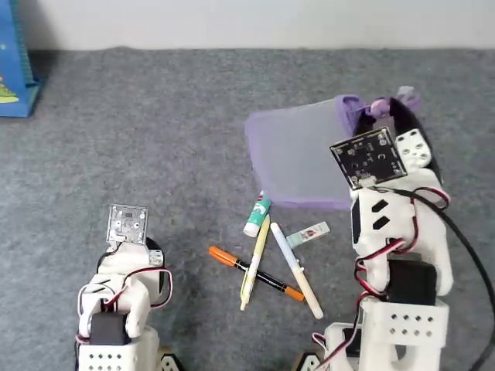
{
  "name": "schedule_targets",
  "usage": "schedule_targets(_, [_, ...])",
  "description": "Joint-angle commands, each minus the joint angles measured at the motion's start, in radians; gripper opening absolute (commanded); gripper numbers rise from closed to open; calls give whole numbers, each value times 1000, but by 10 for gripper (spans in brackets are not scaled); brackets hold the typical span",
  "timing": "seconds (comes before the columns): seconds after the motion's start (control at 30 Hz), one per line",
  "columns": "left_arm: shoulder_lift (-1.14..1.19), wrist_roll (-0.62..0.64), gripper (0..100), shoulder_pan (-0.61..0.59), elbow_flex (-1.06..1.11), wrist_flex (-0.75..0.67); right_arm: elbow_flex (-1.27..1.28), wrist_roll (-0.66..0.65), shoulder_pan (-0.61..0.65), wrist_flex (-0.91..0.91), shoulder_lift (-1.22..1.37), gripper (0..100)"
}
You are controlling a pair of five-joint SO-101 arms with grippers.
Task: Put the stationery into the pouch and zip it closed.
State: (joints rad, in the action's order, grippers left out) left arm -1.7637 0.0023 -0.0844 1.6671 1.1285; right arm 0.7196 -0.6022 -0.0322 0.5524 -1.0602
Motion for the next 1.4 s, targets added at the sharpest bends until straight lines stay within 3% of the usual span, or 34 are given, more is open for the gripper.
schedule_targets(0.0, [-11, -6, 15, -5, -64, 3, -64, -61, 53, -27, 24, 9])
schedule_targets(0.17, [-11, -6, 15, -8, -82, 5, -60, -78, 154, 71, 59, 9])
schedule_targets(0.33, [-11, -5, 28, -103, -148, 3, -60, -77, 251, 271, 2, 9])
schedule_targets(0.4, [-11, 8, 72, -107, -171, 3, -60, -75, 277, 354, -31, 9])
schedule_targets(0.6, [-11, 213, 259, -106, -302, 8, -58, -72, 338, 567, -150, 9])
schedule_targets(0.73, [-11, 295, 310, -101, -415, 9, -58, -71, 403, 687, -220, 9])
schedule_targets(0.97, [-11, 333, 311, 140, -601, 149, -58, -69, 503, 842, -308, 9])
schedule_targets(1.2, [-11, 308, 312, 316, -602, 123, -57, -68, 513, 908, -335, 9])
schedule_targets(1.37, [-11, 272, 312, 376, -608, 77, -57, -43, 515, 909, -334, 9])
